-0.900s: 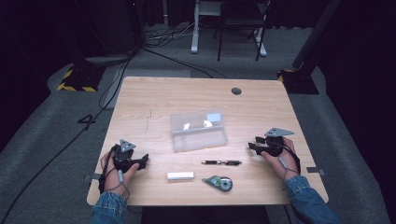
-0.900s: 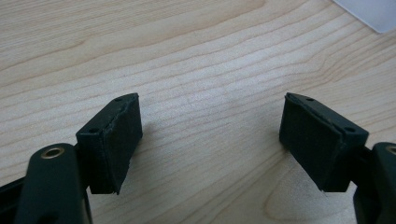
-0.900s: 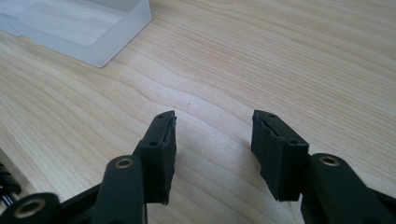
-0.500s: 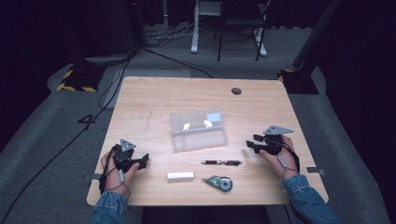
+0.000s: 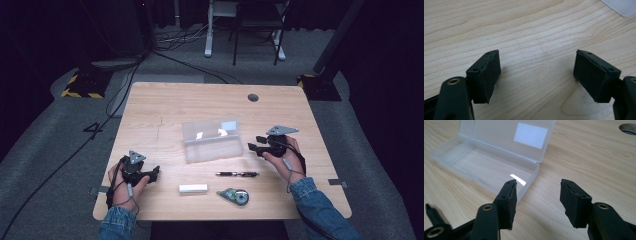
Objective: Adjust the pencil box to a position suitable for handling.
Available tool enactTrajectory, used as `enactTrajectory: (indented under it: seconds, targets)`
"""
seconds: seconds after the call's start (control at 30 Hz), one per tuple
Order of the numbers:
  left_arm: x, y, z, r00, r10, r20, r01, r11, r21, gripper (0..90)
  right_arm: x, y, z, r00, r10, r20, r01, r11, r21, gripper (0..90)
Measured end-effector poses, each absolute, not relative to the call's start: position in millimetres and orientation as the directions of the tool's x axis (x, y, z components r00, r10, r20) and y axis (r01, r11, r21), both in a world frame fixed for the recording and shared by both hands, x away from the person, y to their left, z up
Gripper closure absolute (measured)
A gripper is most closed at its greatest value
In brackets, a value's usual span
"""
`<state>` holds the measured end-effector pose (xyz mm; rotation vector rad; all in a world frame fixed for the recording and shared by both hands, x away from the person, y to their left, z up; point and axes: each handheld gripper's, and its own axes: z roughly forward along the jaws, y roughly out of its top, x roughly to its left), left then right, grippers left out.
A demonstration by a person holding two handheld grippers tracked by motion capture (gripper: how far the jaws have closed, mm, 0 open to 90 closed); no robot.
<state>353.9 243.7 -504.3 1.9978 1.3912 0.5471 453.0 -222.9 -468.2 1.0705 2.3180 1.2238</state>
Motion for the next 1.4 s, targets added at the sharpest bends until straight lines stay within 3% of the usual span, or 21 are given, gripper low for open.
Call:
enactTrajectory:
  seconds: [0.4, 0.53, 1.4]
  targets:
    - [354, 244, -504, 0.362, 0.932, -0.020, 0.668, -0.244, 0.703, 22.1, 470, -190, -488, -0.648, 0.754, 0.109, 0.526, 0.340, 0.780, 48.6]
    - [352, 243, -504, 0.365, 0.931, -0.022, 0.668, -0.245, 0.702, 22.1, 472, -184, -497, -0.659, 0.750, 0.056, 0.530, 0.411, 0.742, 55.3]
    - [355, 242, -504, 0.376, 0.926, -0.027, 0.667, -0.250, 0.702, 21.7, 436, -227, -489, -0.678, 0.735, -0.013, 0.525, 0.496, 0.692, 56.4]
